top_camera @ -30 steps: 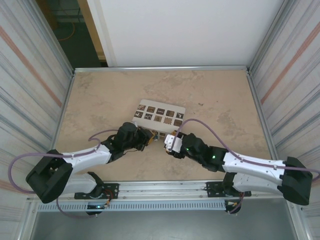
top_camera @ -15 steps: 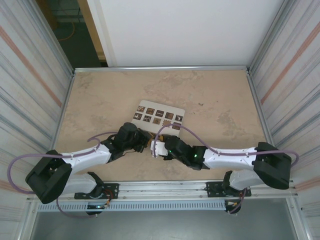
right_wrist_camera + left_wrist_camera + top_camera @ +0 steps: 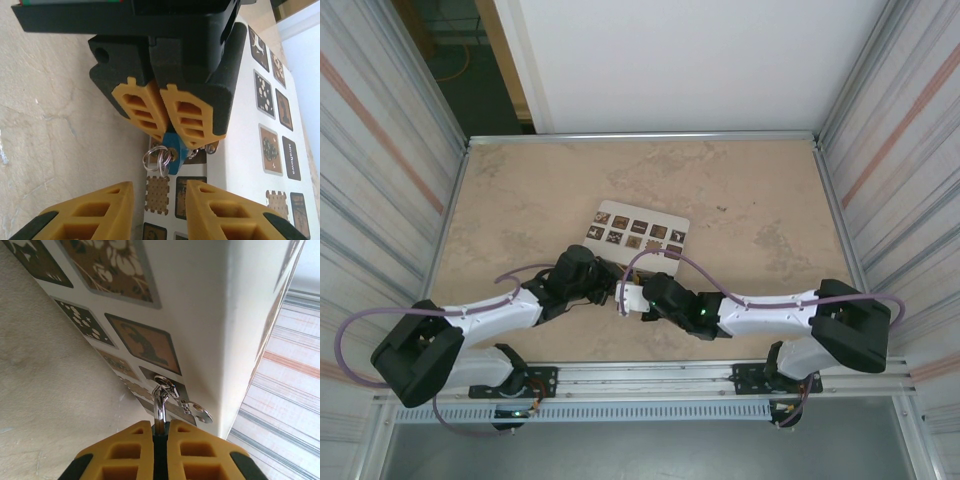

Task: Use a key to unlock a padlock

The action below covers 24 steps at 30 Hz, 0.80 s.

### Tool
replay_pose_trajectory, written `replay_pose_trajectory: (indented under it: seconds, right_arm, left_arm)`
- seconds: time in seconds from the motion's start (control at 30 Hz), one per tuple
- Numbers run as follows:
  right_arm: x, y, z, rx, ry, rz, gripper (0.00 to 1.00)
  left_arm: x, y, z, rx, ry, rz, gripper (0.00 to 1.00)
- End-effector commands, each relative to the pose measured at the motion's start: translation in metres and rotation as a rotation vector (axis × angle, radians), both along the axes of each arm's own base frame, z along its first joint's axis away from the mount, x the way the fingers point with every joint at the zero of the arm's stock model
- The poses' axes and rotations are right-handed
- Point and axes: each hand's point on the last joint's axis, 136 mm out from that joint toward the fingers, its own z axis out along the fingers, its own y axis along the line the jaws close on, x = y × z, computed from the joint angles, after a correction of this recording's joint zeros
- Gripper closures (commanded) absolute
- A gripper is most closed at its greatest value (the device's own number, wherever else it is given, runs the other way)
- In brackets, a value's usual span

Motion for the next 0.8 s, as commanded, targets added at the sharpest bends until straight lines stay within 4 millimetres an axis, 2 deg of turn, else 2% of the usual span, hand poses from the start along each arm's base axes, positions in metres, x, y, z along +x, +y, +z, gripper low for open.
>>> replay_pose_trajectory:
  seconds: [0.0, 0.77]
  right_arm:
    - [0.004, 0.013, 0.014, 0.056, -0.017, -0.011, 0.68]
    - [0.015, 0.022, 0.000, 0.063, -0.030, -0.058, 0.92]
  left_arm:
    - [0.010, -0.009, 0.033, -0.070, -0.069, 0.011, 1.00]
    - [0.007, -0.012, 0.032, -0.083, -0.070, -0.003, 1.00]
